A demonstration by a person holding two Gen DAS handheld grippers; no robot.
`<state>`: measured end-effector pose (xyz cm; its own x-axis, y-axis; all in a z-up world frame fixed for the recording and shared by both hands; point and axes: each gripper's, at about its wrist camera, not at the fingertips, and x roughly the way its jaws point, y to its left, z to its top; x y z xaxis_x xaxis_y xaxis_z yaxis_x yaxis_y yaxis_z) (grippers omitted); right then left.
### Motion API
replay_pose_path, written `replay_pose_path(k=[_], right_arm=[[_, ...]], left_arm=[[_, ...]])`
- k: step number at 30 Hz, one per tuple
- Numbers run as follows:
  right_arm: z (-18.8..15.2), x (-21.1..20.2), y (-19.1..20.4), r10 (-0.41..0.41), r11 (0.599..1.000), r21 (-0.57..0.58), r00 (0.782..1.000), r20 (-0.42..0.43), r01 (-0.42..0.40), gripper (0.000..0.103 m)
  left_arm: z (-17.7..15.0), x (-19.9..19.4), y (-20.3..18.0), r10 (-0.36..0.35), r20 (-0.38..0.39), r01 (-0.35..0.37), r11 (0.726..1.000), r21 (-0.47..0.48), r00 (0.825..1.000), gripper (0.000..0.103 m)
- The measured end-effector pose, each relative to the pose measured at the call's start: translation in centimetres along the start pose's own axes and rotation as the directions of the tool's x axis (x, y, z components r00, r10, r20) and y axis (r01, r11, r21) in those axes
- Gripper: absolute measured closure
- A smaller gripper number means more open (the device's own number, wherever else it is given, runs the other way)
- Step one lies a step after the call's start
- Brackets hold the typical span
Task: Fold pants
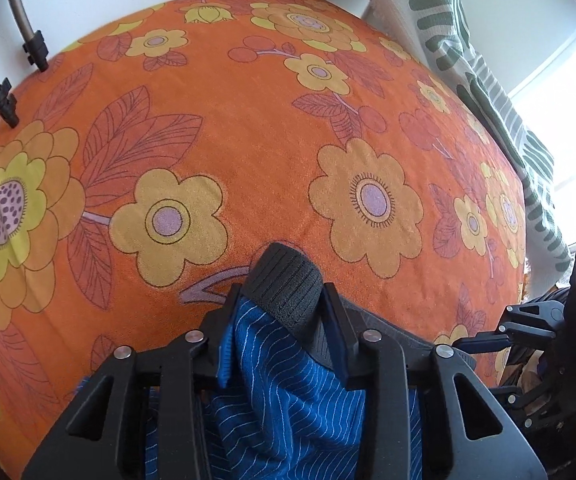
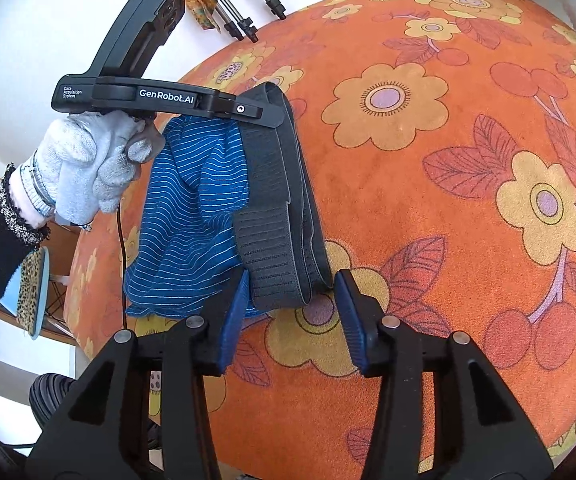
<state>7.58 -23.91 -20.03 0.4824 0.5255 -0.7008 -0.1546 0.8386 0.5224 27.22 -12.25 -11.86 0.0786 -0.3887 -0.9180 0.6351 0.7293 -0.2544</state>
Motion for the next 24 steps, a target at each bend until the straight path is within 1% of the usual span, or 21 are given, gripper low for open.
replay_pose_path(k=[1,2,7,9,11,13,15,18,21,22,23,24], right_arm=[[0.0,0.0,0.0,-0.003,1.000,0.001,1.000,0.003,0.003,0.063],[0.0,0.0,0.0,-0.007,1.000,-0.001,1.000,0.004,0.007,0.066],[0.0,0.1,0.0,-0.025,1.000,-0.007,1.000,0.008,0.025,0.074],[0.2,0.1,0.0,-0.024,1.000,-0.005,1.000,0.006,0.024,0.075],[0.1,0.1,0.0,-0.025,1.000,0.001,1.000,0.003,0.025,0.077],[0.1,-0.2,0.2,-0.023,1.000,0.000,1.000,0.002,0.023,0.080],[0.6,-0.8,0.8,-0.034,0.999,-0.028,0.999,0.005,0.035,0.083],[1.9,-2.9,2.3,-0.057,0.992,-0.108,0.998,0.039,0.061,0.085],[5.1,-5.4,4.1,-0.092,0.972,-0.207,0.991,0.098,0.111,0.086],[6.4,-6.2,5.0,-0.106,0.958,-0.255,0.987,0.121,0.134,0.087],[7.7,-7.0,6.2,-0.127,0.934,-0.315,0.981,0.149,0.168,0.087],[8.9,-7.5,7.5,-0.153,0.900,-0.382,0.972,0.177,0.211,0.087]], left_arm=[[0.0,0.0,0.2,-0.004,0.005,0.004,1.000,-0.005,1.000,0.083],[0.0,-0.2,0.4,-0.009,0.015,0.009,1.000,-0.016,1.000,0.088],[-0.6,-1.3,0.6,-0.028,0.080,0.032,0.998,-0.049,0.996,0.092],[-0.8,-1.8,0.7,-0.040,0.102,0.046,0.997,-0.063,0.994,0.092],[-0.8,-2.5,0.5,-0.035,0.124,0.044,0.997,-0.071,0.992,0.092],[-0.8,-3.4,0.2,-0.040,0.154,0.052,0.996,-0.078,0.987,0.093],[-1.0,-5.0,-0.3,-0.033,0.201,0.050,0.996,-0.079,0.979,0.093],[-1.7,-8.6,-0.2,-0.018,0.281,0.049,0.993,-0.103,0.960,0.093],[-2.1,-12.9,0.8,-0.003,0.372,0.065,0.986,-0.154,0.928,0.093],[-2.1,-14.4,1.1,0.009,0.404,0.064,0.984,-0.167,0.915,0.093],[-2.1,-15.9,1.4,0.025,0.432,0.057,0.983,-0.175,0.902,0.093],[-2.0,-17.3,1.7,0.049,0.461,0.040,0.982,-0.183,0.886,0.093]])
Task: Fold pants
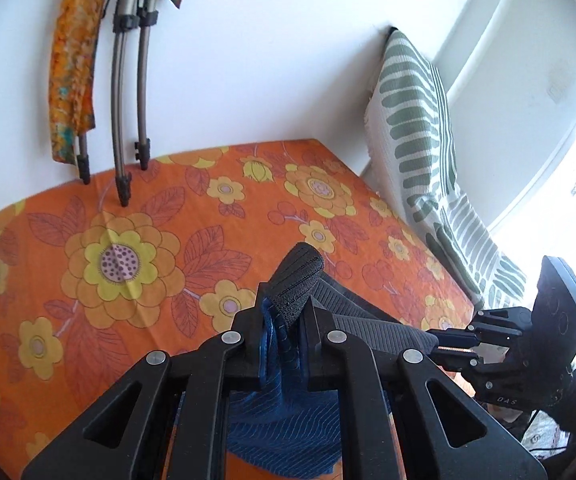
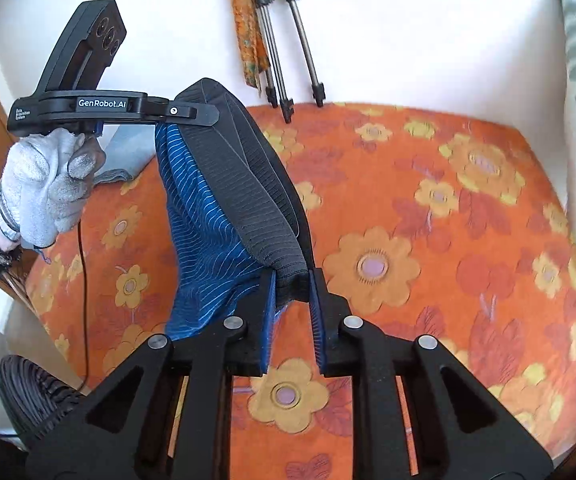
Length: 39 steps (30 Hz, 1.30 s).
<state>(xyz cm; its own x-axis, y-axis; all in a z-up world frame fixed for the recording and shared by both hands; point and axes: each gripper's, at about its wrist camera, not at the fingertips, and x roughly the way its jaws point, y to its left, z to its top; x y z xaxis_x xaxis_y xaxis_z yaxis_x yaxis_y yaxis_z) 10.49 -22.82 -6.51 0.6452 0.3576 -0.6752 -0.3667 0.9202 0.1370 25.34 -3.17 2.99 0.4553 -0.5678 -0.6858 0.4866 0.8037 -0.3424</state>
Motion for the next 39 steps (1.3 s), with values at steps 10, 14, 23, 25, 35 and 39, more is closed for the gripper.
replay_pose_path(k=[10,14,23,25,35,39], right_arm=[[11.9,1.4,4.0,-0.215,0.842,-0.457,0.956,0.200,0.285,0.089],[8.8,3.9,4.3,-0.194,0.845,-0.472,0.966,0.170,0.252,0.089],[-3.1,6.5,8.0,-0.164,0.785,-0.599,0.986,0.042,0.156,0.089],[-4.4,6.0,8.6,-0.172,0.772,-0.614,0.984,0.050,0.166,0.089],[-10.5,1.0,9.4,-0.041,0.774,-0.632,0.993,-0.112,-0.039,0.074],[-8.4,0.3,7.4,0.043,0.881,-0.465,0.994,-0.101,-0.086,0.068]], left_arm=[[3.8,-6.3,2.2,0.131,0.288,-0.131,0.991,-0.019,0.949,0.093],[-1.5,-4.2,3.0,0.144,0.233,-0.146,0.989,-0.008,0.962,0.093],[-14.0,-1.1,2.9,0.110,0.036,-0.107,0.991,-0.076,0.993,0.093],[-15.3,-1.5,2.3,0.113,0.021,-0.111,0.991,-0.076,0.993,0.093],[-21.3,-5.2,-2.0,0.119,-0.104,-0.117,0.993,0.030,0.987,0.074],[-20.6,-5.7,-3.0,0.121,-0.076,-0.118,0.992,0.043,0.990,0.074]])
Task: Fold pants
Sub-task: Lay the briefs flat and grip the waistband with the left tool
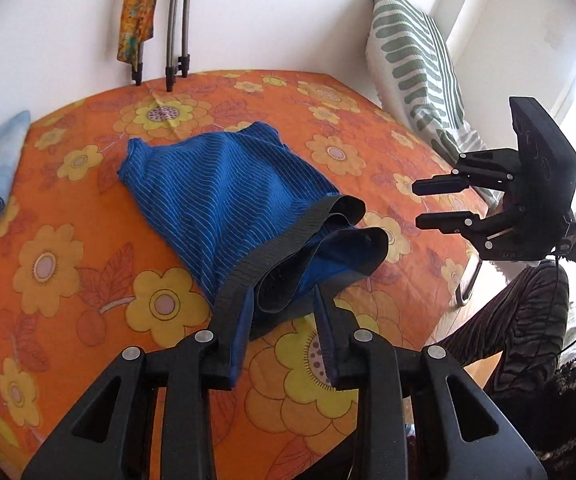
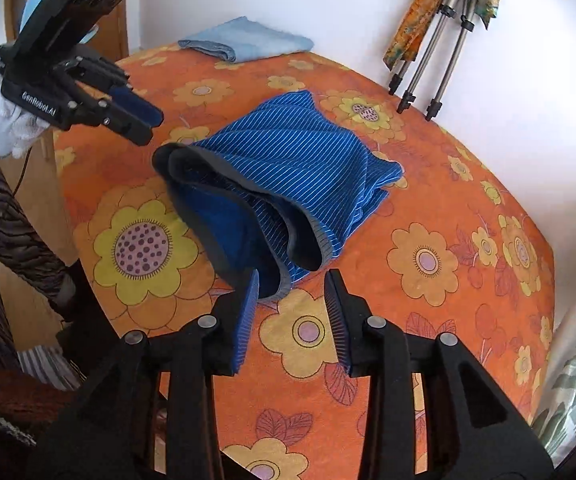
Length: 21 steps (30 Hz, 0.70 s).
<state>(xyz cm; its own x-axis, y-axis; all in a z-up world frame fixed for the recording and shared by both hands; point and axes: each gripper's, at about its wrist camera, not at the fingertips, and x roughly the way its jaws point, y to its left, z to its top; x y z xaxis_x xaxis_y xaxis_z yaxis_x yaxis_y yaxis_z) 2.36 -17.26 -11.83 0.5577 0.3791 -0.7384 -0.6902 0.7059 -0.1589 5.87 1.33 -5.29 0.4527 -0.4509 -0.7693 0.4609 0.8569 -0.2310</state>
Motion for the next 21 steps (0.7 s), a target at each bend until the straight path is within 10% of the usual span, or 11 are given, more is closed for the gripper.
replay_pose_path(k=[8,21], right_arm=[[2.6,4.5,-3.9,0.090,0.952,0.293,0.996,0.023,-0.092,0.068],[1.6,7.3,-3.2,0.081,0.961,0.270,0.993,-0.082,-0.056,0.080]], left_arm=[[1.3,2.9,0.4,-0.004,-0.013,0.004,1.000,-0.028,1.000,0.061],[0.0,4.6,0.0,0.190,-0.098,-0.178,0.977,0.119,0.977,0.064]])
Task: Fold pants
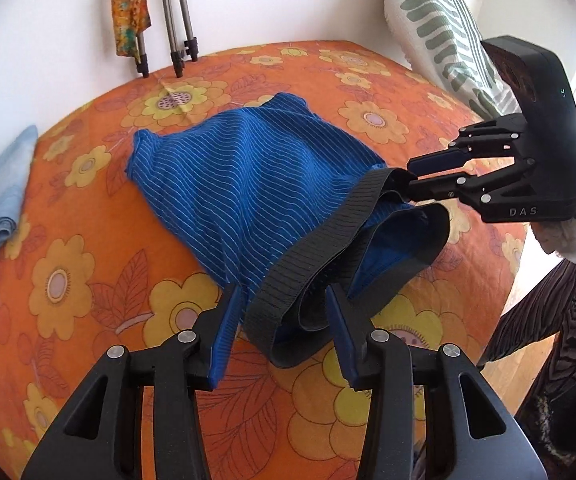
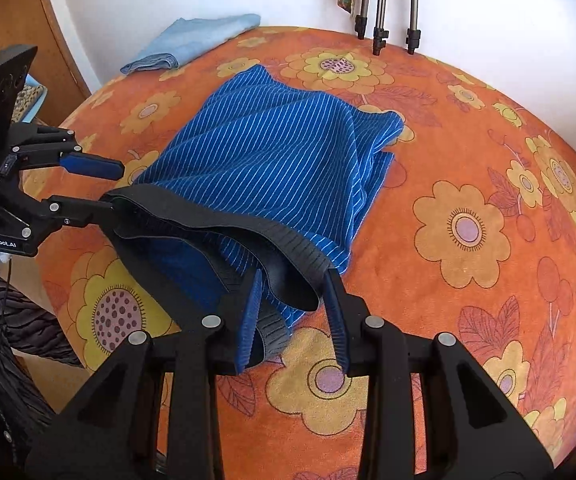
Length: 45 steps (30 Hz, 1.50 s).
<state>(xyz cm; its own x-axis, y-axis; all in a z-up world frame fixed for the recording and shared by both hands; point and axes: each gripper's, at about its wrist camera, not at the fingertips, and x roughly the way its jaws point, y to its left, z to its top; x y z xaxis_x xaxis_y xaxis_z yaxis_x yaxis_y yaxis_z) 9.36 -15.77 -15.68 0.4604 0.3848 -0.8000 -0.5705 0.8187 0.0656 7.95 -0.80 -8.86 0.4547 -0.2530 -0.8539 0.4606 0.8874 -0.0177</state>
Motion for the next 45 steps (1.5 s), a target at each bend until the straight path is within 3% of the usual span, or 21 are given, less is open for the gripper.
replay_pose_path(k=[1,2,5,11,12,13,15,17,19,22,25,31,34,39,45], right_arm=[[0.0,0.2,0.1,-0.003,1.000,0.000,1.000,-0.013,0.003,0.092],[0.1,0.3,0.2,-0.001,1.000,-0.001,1.000,-0.019,0.001,0.093],[-0.1,-0.1,1.0,0.006,1.000,-0.026,1.000,-0.017,-0.006,0.098],[-2.7,-0.7,3.1,0.045,0.991,-0.122,0.995,-0.094,-0.056,0.098],[-3.1,-0.5,3.4,0.021,0.989,-0.145,0.994,-0.104,-0.036,0.098],[-3.4,-0.6,3.6,0.006,0.985,-0.168,0.995,-0.101,-0.023,0.098],[-3.5,-1.4,3.2,0.051,0.985,-0.158,0.995,-0.091,-0.065,0.096],[-2.8,-2.6,1.9,0.127,0.987,-0.089,0.991,-0.049,-0.131,0.080],[-1.6,-3.4,0.2,0.148,0.989,-0.017,0.989,0.011,-0.148,0.067],[0.3,-3.0,-2.3,0.178,0.977,0.108,0.983,0.042,-0.182,0.067],[1.2,-2.3,-4.1,0.178,0.961,0.204,0.982,0.064,-0.187,0.067],[2.3,-1.2,-8.0,0.195,0.910,0.347,0.973,0.119,-0.225,0.067],[3.3,-0.3,-10.2,0.231,0.869,0.412,0.961,0.151,-0.273,0.067],[4.4,1.9,-12.1,0.272,0.822,0.469,0.946,0.174,-0.323,0.067],[5.7,3.0,-12.6,0.276,0.824,0.464,0.946,0.172,-0.325,0.067]], left_arm=[[-0.1,0.3,-0.1,0.002,-0.011,-0.002,1.000,0.008,1.000,0.076],[-0.2,0.7,-0.1,0.004,-0.025,-0.003,1.000,0.009,1.000,0.089],[-0.8,0.5,-0.2,0.004,-0.030,-0.003,1.000,0.030,1.000,0.096],[-2.8,0.0,-0.2,-0.028,-0.113,0.037,0.996,0.076,0.993,0.097],[-3.0,0.1,0.0,-0.025,-0.124,0.033,0.997,0.066,0.992,0.097],[-3.1,0.1,0.2,-0.033,-0.130,0.039,0.998,0.046,0.991,0.096],[-3.0,-0.2,0.8,-0.054,-0.138,0.055,0.999,0.002,0.989,0.091],[-2.6,-1.2,1.0,-0.062,-0.105,0.061,0.998,-0.006,0.993,0.087],[-1.8,-2.0,1.0,-0.068,-0.063,0.067,0.998,-0.020,0.996,0.086],[-0.2,-2.2,-0.4,-0.098,-0.025,0.098,0.995,-0.005,0.995,0.079],[1.7,-1.4,-3.0,-0.141,0.008,0.141,0.989,0.035,0.990,0.059],[4.9,2.5,-8.6,-0.180,0.019,0.175,0.971,0.165,0.983,0.059],[5.2,4.5,-10.3,-0.107,-0.007,0.105,0.960,0.261,0.994,0.059],[6.3,6.5,-8.6,-0.115,-0.051,0.122,0.979,0.165,0.992,0.059],[6.8,8.0,-9.0,-0.101,-0.056,0.109,0.981,0.161,0.993,0.050]])
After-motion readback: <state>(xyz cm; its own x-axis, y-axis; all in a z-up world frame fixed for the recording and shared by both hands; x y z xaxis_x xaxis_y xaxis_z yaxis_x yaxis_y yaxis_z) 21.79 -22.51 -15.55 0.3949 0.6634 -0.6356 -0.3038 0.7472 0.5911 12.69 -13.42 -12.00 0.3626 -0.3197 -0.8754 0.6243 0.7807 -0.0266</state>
